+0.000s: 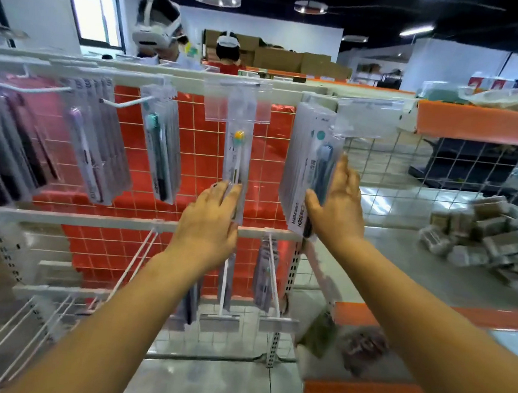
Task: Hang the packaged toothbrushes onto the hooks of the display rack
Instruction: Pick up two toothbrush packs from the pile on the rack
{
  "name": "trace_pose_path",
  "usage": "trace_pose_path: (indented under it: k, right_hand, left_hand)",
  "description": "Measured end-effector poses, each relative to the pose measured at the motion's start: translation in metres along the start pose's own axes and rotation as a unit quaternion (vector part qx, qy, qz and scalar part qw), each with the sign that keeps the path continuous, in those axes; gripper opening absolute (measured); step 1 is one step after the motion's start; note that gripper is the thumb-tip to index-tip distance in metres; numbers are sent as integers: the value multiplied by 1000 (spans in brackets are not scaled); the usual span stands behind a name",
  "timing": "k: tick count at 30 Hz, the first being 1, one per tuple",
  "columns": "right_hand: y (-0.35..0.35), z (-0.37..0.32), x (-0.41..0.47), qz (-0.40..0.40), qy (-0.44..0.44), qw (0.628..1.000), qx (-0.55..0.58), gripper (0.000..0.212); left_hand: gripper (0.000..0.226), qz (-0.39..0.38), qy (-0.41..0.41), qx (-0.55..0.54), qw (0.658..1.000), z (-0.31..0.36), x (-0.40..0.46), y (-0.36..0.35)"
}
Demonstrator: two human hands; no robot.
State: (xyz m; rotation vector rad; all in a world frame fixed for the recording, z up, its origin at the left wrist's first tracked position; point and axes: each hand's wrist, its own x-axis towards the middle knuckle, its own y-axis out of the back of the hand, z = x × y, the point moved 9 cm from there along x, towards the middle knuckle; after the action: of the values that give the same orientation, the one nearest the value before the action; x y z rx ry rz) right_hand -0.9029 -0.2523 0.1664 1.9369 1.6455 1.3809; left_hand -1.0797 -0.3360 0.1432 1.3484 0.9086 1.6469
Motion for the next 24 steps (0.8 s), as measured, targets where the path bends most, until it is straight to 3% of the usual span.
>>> trace_pose_path:
  k: [24]
  right_hand:
    - [-15, 20, 20, -60, -45, 997, 8, 86]
  left_hand:
    - [64, -4, 20, 2, 1000, 3, 6, -2]
